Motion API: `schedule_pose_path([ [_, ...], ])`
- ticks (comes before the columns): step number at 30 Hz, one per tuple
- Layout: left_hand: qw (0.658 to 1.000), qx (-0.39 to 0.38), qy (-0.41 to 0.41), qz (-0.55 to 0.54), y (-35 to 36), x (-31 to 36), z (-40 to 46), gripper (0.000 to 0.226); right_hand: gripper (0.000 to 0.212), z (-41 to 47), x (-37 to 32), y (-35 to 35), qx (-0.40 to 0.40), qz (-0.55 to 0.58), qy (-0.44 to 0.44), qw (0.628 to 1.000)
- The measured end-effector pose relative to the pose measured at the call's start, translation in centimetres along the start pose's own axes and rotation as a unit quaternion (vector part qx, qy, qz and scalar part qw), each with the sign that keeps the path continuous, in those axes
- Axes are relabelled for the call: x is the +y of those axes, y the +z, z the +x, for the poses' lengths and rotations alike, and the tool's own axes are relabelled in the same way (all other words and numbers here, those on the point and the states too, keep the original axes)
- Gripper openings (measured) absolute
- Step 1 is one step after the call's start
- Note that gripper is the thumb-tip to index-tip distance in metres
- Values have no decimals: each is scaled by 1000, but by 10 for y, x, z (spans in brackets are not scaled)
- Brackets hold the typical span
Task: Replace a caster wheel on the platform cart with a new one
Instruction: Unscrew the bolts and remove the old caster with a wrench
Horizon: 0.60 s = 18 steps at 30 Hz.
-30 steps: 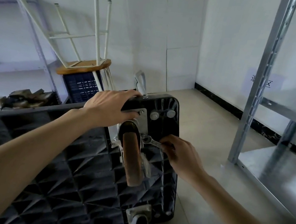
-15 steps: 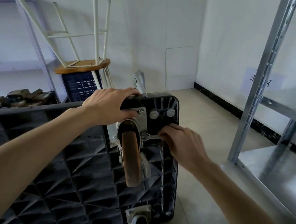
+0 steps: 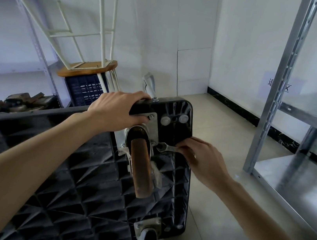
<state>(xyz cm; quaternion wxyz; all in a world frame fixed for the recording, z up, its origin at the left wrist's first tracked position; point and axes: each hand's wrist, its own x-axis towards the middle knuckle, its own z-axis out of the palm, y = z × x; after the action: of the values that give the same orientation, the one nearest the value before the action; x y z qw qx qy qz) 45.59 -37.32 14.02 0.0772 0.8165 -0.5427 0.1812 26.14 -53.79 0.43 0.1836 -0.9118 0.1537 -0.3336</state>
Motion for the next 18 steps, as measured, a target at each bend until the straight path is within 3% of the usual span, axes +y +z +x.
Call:
schedule_pose_path([
  [5,1000,1,2,3,1,-2,0,57,11,-8,1,24,32,69,65,995],
  [18,1000,2,-7,6,3,-2,1,58,13,-13,0,37,49,84,57,994],
])
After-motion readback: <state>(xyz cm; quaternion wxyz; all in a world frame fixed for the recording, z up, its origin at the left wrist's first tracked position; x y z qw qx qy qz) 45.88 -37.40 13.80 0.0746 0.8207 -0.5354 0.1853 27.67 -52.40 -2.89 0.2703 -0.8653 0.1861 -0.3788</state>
